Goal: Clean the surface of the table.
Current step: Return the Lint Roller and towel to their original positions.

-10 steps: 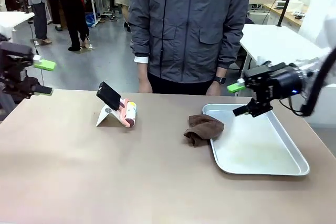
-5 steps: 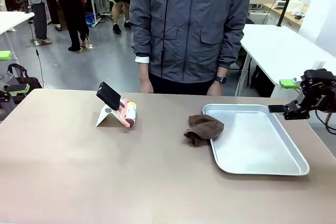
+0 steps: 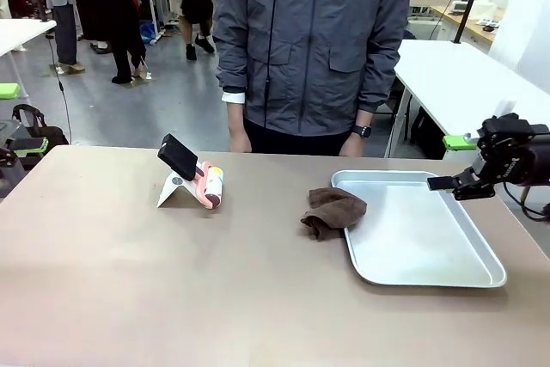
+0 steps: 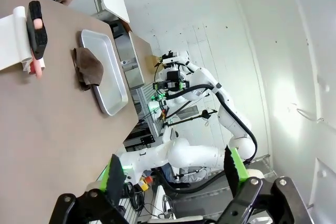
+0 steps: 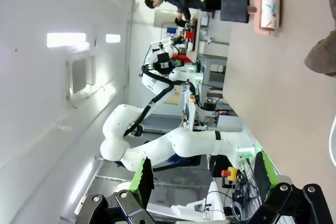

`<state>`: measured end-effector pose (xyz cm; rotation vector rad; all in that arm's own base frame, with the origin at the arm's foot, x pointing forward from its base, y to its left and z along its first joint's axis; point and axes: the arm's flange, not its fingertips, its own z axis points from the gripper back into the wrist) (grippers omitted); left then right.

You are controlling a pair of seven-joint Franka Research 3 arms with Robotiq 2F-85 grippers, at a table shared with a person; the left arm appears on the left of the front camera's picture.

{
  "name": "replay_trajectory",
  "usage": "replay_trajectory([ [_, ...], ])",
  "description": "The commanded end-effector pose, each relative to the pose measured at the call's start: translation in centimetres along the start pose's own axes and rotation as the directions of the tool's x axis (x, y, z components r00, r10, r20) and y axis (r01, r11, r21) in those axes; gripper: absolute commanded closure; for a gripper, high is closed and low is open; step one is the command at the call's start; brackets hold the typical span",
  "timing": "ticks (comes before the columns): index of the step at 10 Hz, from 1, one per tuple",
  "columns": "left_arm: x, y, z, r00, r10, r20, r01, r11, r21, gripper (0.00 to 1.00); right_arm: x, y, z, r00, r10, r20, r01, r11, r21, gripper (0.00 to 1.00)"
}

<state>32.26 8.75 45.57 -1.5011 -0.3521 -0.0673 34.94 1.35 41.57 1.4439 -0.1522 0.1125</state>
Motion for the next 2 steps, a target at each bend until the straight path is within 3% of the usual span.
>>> replay_trajectory([
  [1, -0.32, -0.16, 0.1, 1.0, -0.019, -0.007, 0.019, 1.0, -0.007, 0.0, -0.1, 0.56, 0.31, 1.0, -0.012, 0.008, 0.012, 1.0, 0.013, 0.0],
  [2, -0.32, -0.16, 0.1, 1.0, -0.019, -0.007, 0.019, 1.0, -0.007, 0.0, -0.1, 0.56, 0.31, 1.0, -0.012, 0.008, 0.012, 1.0, 0.013, 0.0],
])
